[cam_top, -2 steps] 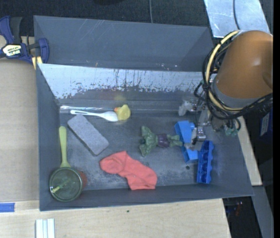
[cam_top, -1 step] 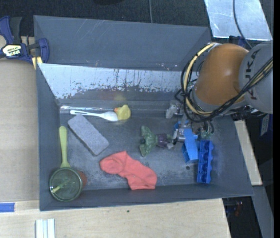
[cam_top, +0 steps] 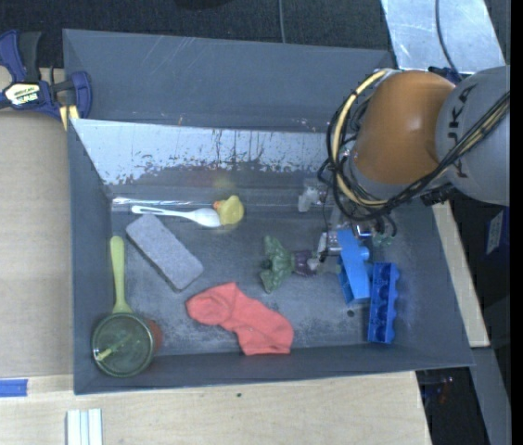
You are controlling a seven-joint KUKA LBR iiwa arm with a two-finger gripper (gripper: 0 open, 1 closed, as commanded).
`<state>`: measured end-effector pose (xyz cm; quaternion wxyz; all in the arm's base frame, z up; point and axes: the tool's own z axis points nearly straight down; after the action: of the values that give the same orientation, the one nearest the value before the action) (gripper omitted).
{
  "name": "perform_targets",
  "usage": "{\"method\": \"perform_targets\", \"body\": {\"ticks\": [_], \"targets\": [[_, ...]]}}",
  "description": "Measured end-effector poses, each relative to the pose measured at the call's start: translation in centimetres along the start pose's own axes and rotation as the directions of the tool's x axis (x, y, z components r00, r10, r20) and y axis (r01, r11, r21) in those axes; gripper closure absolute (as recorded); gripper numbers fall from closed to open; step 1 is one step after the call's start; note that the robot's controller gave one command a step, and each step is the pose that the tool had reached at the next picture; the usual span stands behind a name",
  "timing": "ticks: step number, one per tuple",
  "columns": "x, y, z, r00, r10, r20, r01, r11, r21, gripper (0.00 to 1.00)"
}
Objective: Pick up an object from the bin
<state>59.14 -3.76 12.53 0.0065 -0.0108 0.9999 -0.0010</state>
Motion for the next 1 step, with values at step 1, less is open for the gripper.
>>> {"method": "perform_targets", "body": {"ticks": [1], "targets": [[1.92, -0.86, 0.6, 0.987, 0.164, -0.005, -0.164, 0.987, 0.0, 0.0]]}}
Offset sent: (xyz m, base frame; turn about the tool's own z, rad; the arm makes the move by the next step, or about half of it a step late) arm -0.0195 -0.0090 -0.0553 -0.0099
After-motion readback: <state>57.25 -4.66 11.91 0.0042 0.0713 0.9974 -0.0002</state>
